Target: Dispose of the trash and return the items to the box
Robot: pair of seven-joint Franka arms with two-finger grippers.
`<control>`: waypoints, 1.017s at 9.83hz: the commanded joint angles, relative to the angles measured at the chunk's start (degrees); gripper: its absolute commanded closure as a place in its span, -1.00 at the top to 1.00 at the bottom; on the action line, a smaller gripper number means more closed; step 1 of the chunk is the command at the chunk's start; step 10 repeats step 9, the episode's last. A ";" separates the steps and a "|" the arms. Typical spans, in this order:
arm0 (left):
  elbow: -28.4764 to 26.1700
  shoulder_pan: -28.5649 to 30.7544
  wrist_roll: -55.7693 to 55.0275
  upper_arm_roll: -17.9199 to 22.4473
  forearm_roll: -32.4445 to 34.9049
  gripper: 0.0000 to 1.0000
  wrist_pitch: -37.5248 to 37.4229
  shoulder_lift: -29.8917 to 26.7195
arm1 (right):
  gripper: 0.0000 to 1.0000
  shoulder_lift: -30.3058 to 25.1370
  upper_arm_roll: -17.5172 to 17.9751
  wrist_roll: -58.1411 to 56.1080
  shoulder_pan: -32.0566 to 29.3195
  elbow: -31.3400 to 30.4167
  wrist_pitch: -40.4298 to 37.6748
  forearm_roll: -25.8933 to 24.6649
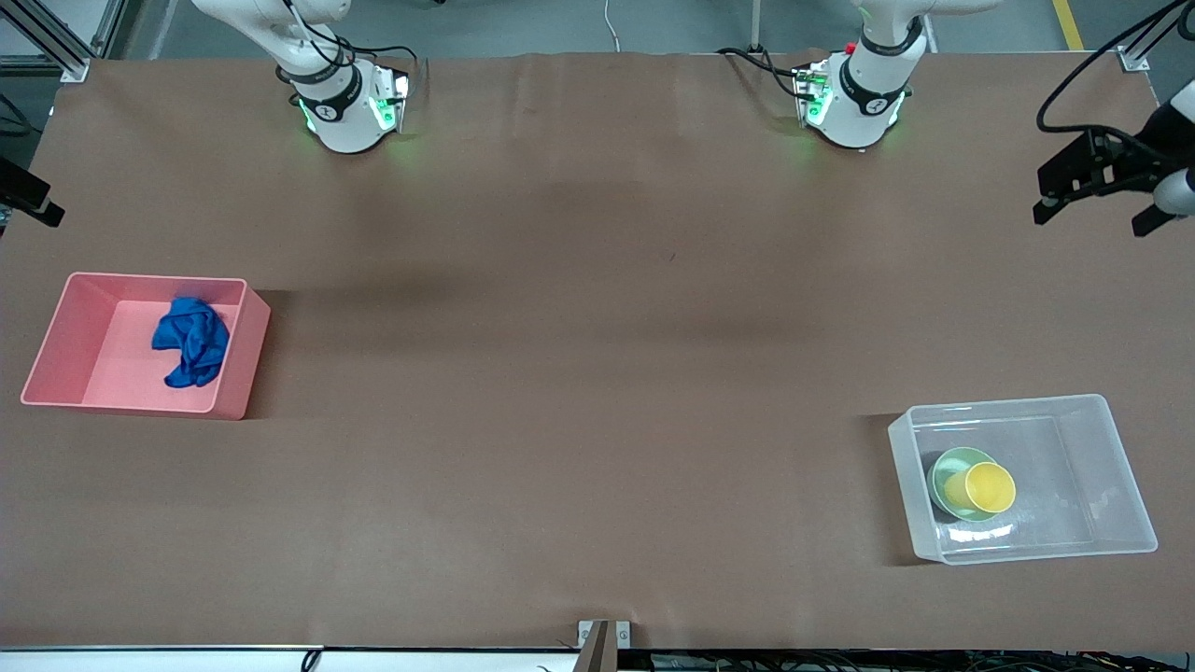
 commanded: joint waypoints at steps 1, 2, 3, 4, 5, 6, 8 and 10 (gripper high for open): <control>-10.03 -1.15 -1.35 1.55 -0.67 1.00 3.67 -5.16 | 1.00 0.04 0.11 -0.26 -0.22 0.38 -0.39 -0.23; -9.96 -0.28 -1.53 1.20 -0.67 1.00 3.68 -4.73 | 1.00 0.04 0.11 -0.26 -0.22 0.38 -0.48 -0.23; -9.70 -0.35 -3.09 1.20 -0.67 1.00 3.68 -4.21 | 1.00 0.04 0.11 -0.26 -0.14 0.38 -0.39 -0.23; -9.43 -0.53 -4.68 1.11 -0.41 1.00 3.68 -3.50 | 1.00 0.04 0.11 -0.26 -0.22 0.38 -0.39 -0.23; -9.52 -0.62 -4.78 1.20 -0.58 1.00 3.68 -3.50 | 1.00 0.04 0.11 -0.26 -0.22 0.47 -0.39 -0.23; -9.52 -0.62 -4.87 1.20 -0.59 1.00 3.68 -3.41 | 1.00 0.04 0.11 -0.26 -0.22 0.47 -0.39 -0.23; -9.52 -0.18 -4.69 1.20 -0.59 1.00 3.86 -2.88 | 1.00 0.04 0.11 -0.26 -0.22 0.38 -0.39 -0.23; -9.43 -0.35 -4.78 1.20 -0.50 1.00 4.03 -2.53 | 1.00 0.04 0.11 -0.26 -0.22 0.47 -0.39 -0.23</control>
